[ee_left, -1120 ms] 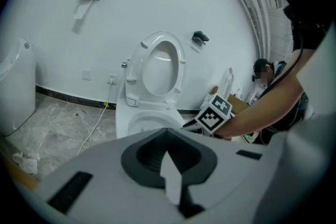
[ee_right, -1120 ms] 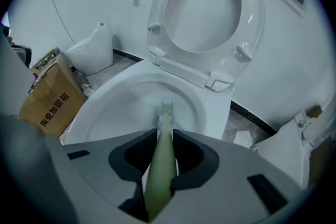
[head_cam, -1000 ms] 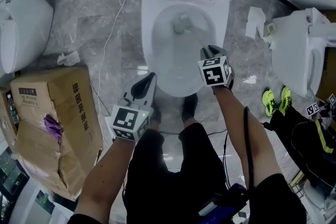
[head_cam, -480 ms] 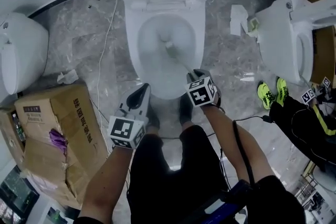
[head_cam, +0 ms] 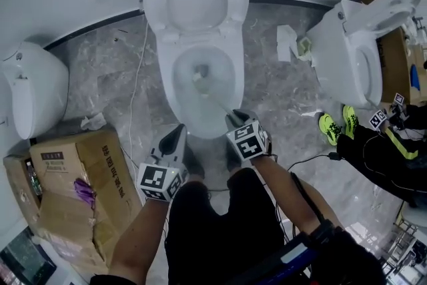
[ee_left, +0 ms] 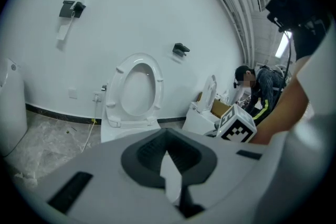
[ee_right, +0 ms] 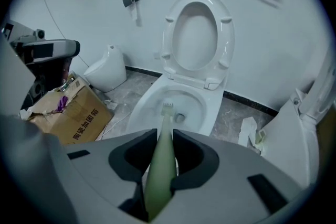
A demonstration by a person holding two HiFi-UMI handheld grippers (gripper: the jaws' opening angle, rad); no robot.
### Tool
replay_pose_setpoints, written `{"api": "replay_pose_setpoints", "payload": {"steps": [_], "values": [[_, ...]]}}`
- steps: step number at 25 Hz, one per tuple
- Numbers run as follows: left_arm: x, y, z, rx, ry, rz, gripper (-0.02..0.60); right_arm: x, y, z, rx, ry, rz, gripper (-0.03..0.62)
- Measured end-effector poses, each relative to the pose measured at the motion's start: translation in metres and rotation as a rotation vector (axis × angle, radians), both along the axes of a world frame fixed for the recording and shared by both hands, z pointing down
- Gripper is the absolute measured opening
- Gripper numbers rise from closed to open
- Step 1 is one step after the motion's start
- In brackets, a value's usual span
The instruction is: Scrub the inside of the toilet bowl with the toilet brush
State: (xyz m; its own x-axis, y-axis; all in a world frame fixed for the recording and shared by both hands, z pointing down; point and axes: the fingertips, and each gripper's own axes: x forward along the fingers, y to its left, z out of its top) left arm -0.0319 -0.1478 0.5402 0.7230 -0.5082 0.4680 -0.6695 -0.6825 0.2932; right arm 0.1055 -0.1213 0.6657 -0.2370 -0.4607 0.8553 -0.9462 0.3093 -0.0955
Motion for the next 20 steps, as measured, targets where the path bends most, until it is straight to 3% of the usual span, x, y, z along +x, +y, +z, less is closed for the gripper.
{"api": "replay_pose_setpoints", "payload": {"steps": [20], "values": [[-0.003,0.005,-0.140,0.108,0.056,-0.024,0.009,0.001,-0.003,-0.192,0.235,-0.061,-0.041,0.101]]}}
